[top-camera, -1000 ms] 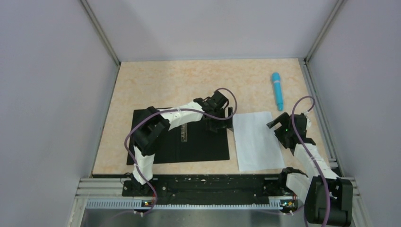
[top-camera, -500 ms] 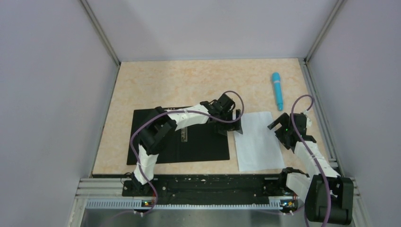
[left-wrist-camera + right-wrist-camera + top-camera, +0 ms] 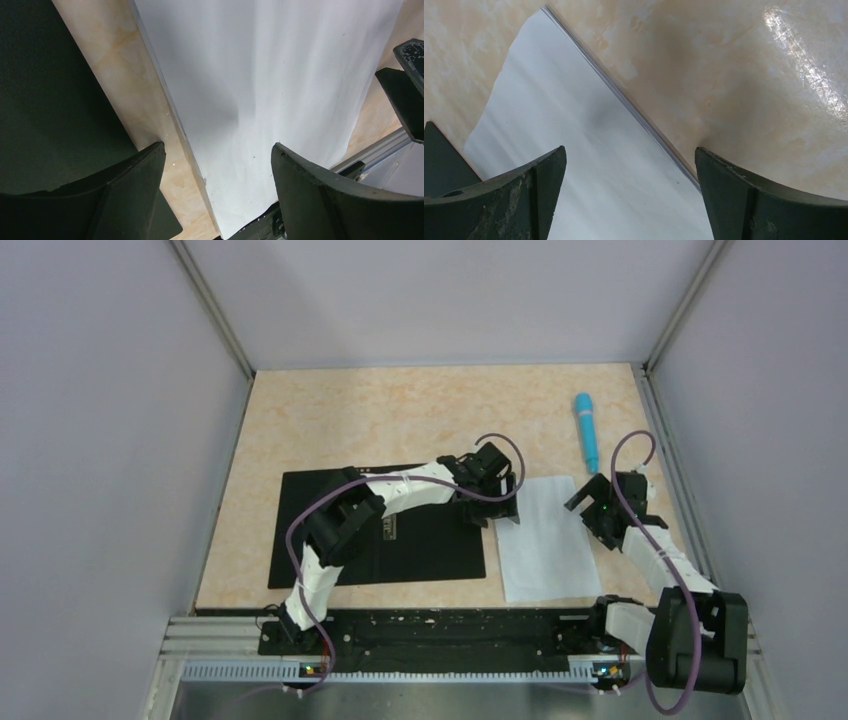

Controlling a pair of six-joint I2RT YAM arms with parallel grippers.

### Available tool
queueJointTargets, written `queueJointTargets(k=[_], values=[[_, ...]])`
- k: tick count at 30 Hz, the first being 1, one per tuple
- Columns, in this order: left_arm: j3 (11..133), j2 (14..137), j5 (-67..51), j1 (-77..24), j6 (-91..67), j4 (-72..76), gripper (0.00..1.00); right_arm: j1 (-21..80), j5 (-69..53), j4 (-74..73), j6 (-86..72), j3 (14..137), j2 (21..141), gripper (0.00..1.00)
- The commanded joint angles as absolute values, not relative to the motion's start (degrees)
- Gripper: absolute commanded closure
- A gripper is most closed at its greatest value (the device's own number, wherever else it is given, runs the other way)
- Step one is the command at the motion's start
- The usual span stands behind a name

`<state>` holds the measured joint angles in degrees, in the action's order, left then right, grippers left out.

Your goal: Put the files into the folder

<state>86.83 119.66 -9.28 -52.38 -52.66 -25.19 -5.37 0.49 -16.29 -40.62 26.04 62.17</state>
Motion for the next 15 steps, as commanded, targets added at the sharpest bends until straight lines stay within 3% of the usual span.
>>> queueJointTargets(k=[1, 15], values=[[88.4, 123.8, -4.2, -52.8, -53.8, -29.1, 0.18, -4.9, -2.1, -16.6, -39.7, 25.1, 65.1, 0.01], [94.9, 129.6, -6.1, -52.0, -49.9, -31.0, 0.21, -0.9, -8.1, -11.4, -41.5, 23.2, 68.5, 0.01]])
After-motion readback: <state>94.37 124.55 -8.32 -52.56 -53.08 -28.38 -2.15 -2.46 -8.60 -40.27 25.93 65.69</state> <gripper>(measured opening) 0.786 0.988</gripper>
